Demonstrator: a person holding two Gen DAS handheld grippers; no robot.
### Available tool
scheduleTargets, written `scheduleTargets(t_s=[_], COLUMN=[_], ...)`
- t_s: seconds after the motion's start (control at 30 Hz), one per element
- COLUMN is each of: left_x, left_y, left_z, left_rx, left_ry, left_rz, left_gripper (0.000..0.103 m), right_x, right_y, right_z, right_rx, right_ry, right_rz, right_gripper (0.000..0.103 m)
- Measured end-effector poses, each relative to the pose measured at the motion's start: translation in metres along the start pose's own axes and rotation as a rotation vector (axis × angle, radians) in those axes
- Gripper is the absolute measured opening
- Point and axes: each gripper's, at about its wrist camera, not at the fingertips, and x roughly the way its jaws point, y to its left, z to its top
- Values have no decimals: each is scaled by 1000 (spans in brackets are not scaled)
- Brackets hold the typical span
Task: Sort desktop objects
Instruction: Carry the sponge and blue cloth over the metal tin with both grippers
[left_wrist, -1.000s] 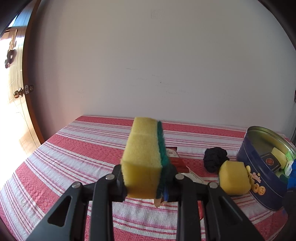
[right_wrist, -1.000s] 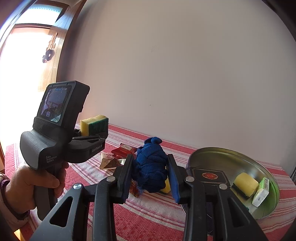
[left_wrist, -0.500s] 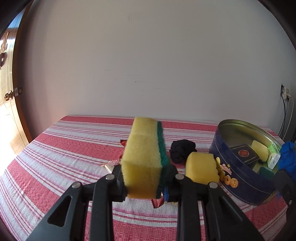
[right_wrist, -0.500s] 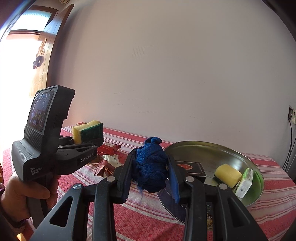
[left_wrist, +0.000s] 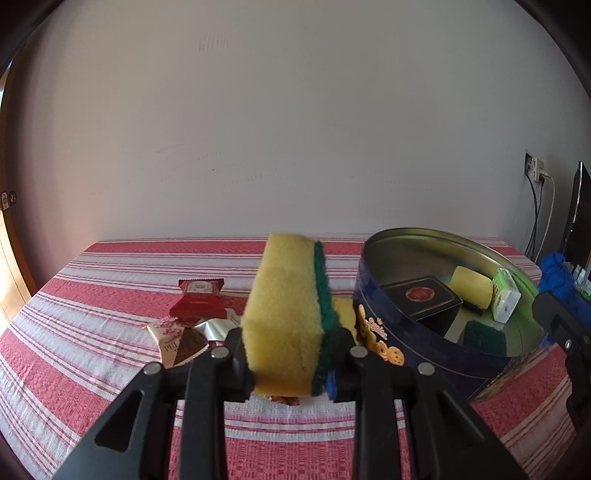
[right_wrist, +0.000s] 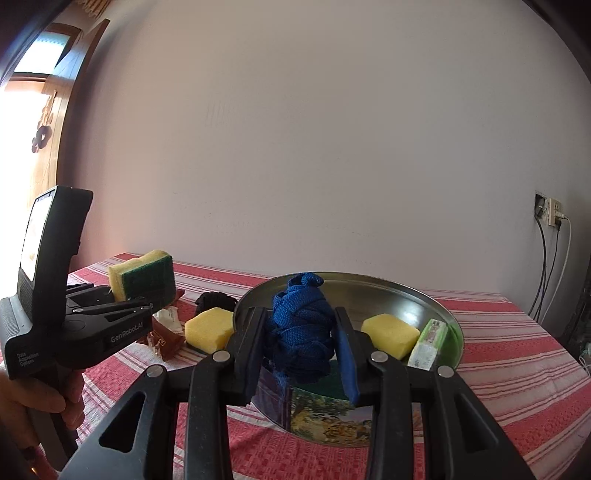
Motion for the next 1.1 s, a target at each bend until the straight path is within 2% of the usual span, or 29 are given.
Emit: scheduleTargets(t_s=[0.37,0.7,0.83,1.1], left_x=[2,13,20,31], left_y=[-42,-91,-111,-144], left_z=[11,26,27,41], left_rx=[69,115,129,188], left_ry=[-19,-8,19,20], left_rz=[-70,-184,-224,-233], left_gripper=[26,26,26,26], right_x=[3,27,47,65], right_y=[-52,-97,-113,-122], right_z=[2,24,32,31], right_rx=[24,10,40,87], right_ry=[-6,-11,14,30], right_rz=[-113,-212,-205,-202], right_gripper=[38,38,38,38])
